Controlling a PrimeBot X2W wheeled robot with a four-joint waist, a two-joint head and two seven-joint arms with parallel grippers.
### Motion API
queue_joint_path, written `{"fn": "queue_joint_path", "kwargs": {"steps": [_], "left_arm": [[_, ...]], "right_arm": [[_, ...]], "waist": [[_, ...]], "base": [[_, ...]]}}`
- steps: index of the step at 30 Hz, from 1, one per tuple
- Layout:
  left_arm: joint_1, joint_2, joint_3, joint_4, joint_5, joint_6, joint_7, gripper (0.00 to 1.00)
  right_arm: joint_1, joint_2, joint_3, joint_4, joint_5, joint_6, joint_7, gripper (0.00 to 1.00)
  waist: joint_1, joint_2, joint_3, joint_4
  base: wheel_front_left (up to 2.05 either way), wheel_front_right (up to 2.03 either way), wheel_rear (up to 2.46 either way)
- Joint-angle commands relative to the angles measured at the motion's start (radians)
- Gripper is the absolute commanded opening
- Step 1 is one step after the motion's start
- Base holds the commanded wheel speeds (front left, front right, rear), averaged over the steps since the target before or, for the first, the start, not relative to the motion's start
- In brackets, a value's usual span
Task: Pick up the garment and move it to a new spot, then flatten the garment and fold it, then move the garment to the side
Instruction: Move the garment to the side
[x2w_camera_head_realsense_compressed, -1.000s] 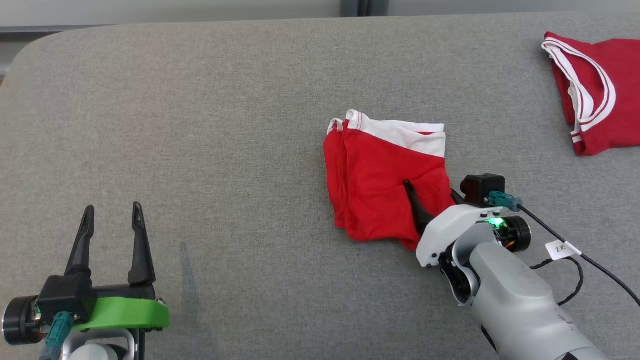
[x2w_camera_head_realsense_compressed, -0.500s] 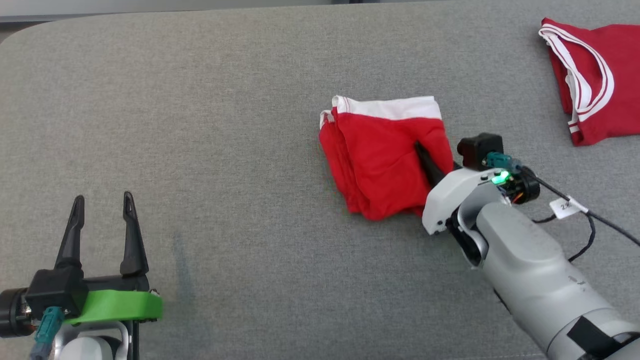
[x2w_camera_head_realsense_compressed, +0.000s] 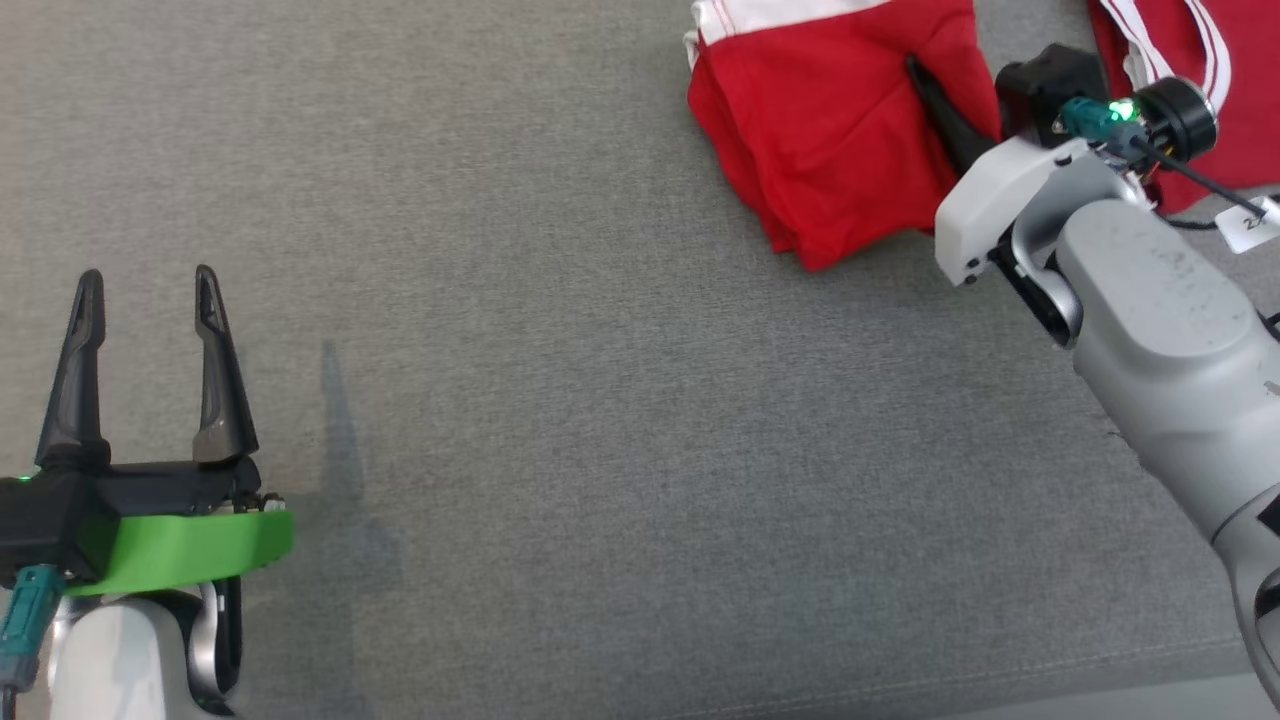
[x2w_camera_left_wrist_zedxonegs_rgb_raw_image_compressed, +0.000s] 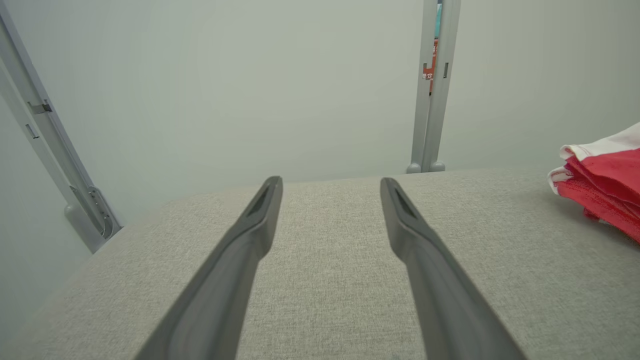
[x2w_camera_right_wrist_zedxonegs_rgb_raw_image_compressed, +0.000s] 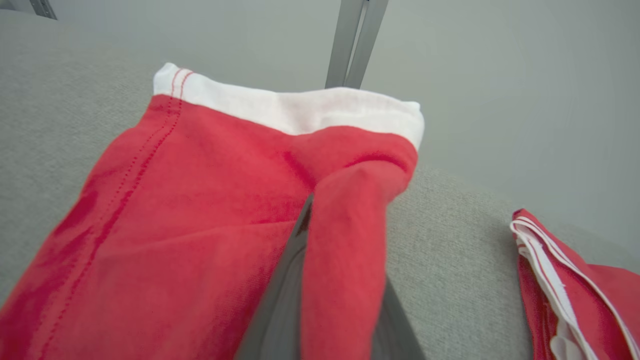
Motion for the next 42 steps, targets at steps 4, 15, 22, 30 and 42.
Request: {"fn": "queue_joint_path", "kwargs": {"steps": [4,15,22,30,42], "left_arm": [[-0.022,0.039,0.008,-0.026,0.004,-0.004,-0.003,1.00],[0.009,0.127,0.035,-0.137,0.019,-0.004,-0.003,1.00],[0.003,0.172,0.028,-0.207,0.020,-0.004,0.015,1.00],[-0.023,0.198,0.015,-0.256,0.007,-0.004,0.034,1.00],[-0.033,0.200,0.017,-0.263,-0.007,0.015,0.025,1.00]], "right_arm": [[-0.083,-0.047,0.040,-0.003,0.034,-0.001,0.002,0.00],[-0.212,-0.167,0.055,-0.017,0.115,-0.001,-0.001,0.00],[-0.274,-0.249,0.074,0.006,0.176,-0.001,0.026,0.00],[-0.389,-0.248,0.128,0.105,0.158,-0.001,0.054,0.00],[-0.524,-0.220,0.157,0.339,0.076,-0.001,0.050,1.00]], "waist": [[-0.0001,0.0000,0.109,-0.127],[-0.0001,0.0000,0.225,-0.285],[-0.0001,0.0000,0.272,-0.321],[-0.0001,0.0000,0.312,-0.295],[-0.0001,0.0000,0.374,-0.227]], "base": [[0.00,0.00,0.00],[0.00,0.00,0.00],[0.00,0.00,0.00],[0.00,0.00,0.00],[0.00,0.00,0.00]]}}
